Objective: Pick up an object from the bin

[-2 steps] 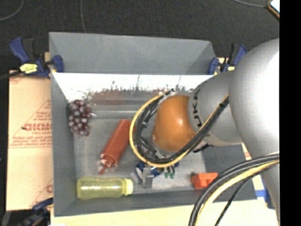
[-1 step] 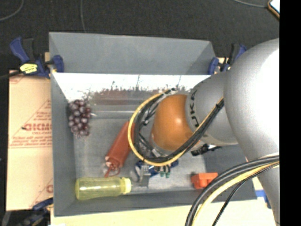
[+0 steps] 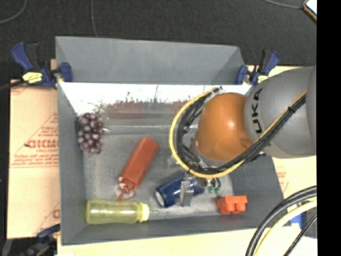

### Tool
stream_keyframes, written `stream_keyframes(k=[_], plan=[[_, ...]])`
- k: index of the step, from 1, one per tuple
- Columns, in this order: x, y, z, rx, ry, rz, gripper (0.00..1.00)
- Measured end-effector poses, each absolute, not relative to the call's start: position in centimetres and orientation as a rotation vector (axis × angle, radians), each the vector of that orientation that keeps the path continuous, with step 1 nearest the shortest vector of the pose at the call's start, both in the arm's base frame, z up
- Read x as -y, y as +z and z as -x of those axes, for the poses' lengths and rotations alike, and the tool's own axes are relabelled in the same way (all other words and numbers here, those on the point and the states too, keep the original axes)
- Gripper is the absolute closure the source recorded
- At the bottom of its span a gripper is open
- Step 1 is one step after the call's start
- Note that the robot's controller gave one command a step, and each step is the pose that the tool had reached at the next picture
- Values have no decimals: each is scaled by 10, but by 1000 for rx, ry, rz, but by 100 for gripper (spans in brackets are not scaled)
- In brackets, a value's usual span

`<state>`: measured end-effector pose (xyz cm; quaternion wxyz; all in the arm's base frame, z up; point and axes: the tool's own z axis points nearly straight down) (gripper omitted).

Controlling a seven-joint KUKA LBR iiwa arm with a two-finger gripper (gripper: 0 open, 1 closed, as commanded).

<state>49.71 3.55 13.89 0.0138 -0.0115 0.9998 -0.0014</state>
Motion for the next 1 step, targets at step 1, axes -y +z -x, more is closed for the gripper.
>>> stream_keyframes(k=[1], plan=[[-74,96,-501,-3120,1,-143,0]])
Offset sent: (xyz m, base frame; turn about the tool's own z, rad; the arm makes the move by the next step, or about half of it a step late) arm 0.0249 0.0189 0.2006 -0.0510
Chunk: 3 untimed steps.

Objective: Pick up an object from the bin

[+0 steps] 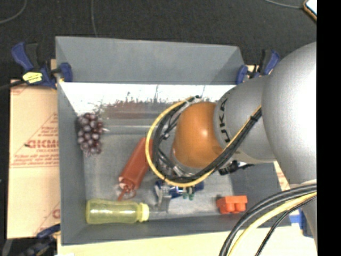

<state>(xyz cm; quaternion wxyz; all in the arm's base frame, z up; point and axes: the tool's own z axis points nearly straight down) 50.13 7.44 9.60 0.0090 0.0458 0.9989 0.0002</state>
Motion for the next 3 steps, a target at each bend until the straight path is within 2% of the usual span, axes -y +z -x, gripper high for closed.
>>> stream_keyframes(k=[1,2,3], plan=[[-64,210,-511,-3121,-5,-24,0],[-115,114,-564,-3115,3,-202,0],[-102,142,-519,-3095,3,-281,0]])
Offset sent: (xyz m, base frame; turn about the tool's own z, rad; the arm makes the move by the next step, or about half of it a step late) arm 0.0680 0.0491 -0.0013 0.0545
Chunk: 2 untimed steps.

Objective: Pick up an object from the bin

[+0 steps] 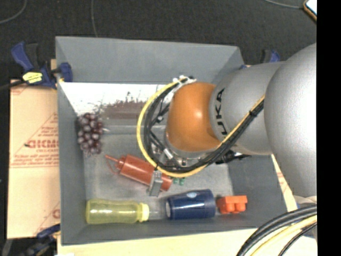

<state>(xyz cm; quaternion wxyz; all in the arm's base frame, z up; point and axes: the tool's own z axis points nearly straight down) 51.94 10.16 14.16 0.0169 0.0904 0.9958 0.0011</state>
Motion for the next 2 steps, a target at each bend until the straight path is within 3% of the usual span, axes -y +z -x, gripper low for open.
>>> stream_keyframes(k=[1,2], plan=[[-113,128,-537,-3086,9,-262,0],[-69,83,-538,-3086,6,-259,100]])
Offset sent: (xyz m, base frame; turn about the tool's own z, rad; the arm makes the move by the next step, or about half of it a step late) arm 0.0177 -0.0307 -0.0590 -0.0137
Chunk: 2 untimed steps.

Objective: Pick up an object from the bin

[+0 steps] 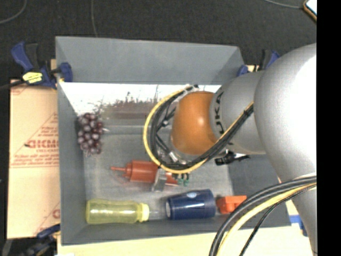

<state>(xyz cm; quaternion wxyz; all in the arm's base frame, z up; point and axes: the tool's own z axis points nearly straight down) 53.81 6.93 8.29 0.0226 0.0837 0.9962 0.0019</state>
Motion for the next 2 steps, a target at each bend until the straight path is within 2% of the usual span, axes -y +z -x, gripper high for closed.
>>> stream_keyframes(k=[1,2], plan=[[-69,83,-538,-3086,6,-259,100],[-72,185,-541,-3090,5,-238,100]])
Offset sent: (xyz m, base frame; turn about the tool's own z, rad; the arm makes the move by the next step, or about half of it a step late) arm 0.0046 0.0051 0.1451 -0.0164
